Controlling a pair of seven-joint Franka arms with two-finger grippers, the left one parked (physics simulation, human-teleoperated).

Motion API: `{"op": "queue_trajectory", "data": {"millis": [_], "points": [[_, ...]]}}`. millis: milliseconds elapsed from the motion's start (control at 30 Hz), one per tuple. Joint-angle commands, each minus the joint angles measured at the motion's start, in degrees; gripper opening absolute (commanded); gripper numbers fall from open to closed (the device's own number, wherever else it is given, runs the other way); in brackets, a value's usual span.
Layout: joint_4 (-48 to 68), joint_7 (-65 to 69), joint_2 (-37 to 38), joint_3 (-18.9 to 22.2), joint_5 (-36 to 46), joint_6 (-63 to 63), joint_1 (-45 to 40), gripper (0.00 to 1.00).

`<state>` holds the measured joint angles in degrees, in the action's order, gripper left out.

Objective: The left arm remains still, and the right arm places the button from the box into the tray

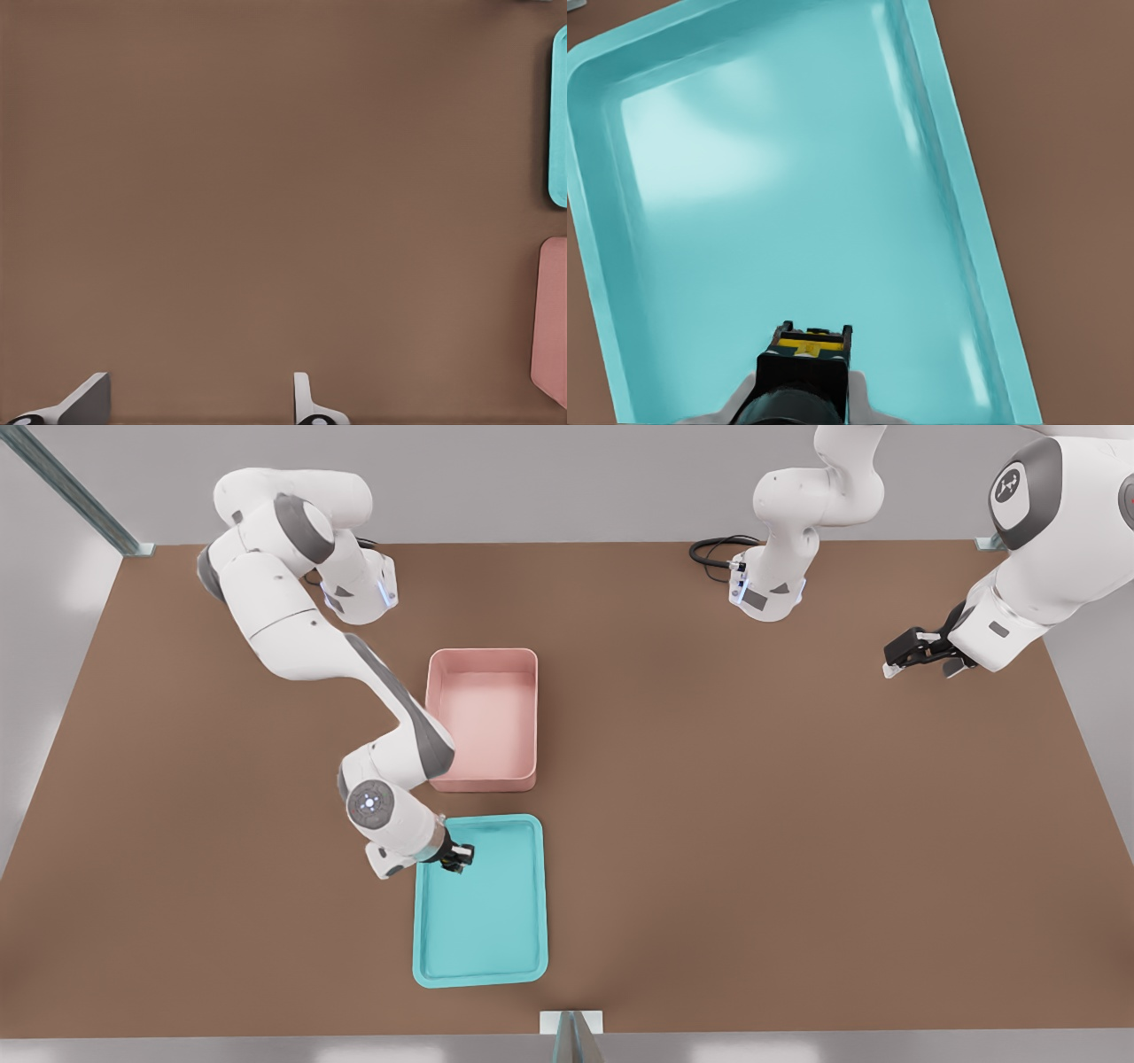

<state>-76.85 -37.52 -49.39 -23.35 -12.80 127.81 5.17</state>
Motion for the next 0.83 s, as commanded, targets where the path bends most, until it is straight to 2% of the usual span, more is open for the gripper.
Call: {"op": "queue_trajectory", "data": {"millis": [0, 33, 67, 100, 133, 300, 333, 367, 400, 433, 467, 500, 533, 567, 600, 633, 667, 800], "points": [[2.93, 19.94, -2.73, 2.51, -2.93, -2.39, 2.65, 0.42], [3.37, 20.12, -3.25, 4.27, -2.93, -1.69, 3.71, 0.42], [3.37, 19.41, -4.13, 4.27, -2.93, -0.19, 4.06, 0.43], [3.37, 19.06, -4.22, 4.19, -2.84, -0.11, 4.15, 0.57], [3.37, 18.89, -4.13, 4.19, -2.84, -0.19, 4.15, 1.00], [4.52, 19.15, -2.90, 3.48, -2.84, -3.97, 3.62, 1.00], [4.34, 19.76, 1.66, 2.09, -1.97, -9.93, 2.57, 1.00], [4.43, 19.77, 7.02, -5.56, -1.96, -20.48, -4.37, 1.00], [4.61, 21.08, 12.21, -9.26, -2.05, -29.01, -8.33, 1.00], [4.78, 25.74, 16.61, -9.70, -1.88, -37.10, -10.79, 1.00], [9.17, 28.54, 17.23, -9.79, -1.88, -45.88, -11.32, 1.00], [9.44, 37.15, 18.10, -8.38, -2.93, -49.93, -12.20, 1.00], [9.00, 48.06, 23.55, 2.14, -7.15, -53.54, -5.45, 1.00], [8.65, 48.59, 27.33, 15.68, 2.43, -54.16, 0.62, 1.00], [4.09, 46.49, 34.79, 20.27, 3.22, -53.90, 4.85, 1.00], [-2.41, 44.46, 41.21, 20.45, 5.59, -53.11, 5.03, 1.00], [-6.64, 43.23, 43.68, 20.80, 6.39, -51.61, 4.94, 1.00], [-7.26, 43.14, 43.68, 22.12, 7.62, -51.70, 4.85, 1.00]]}}
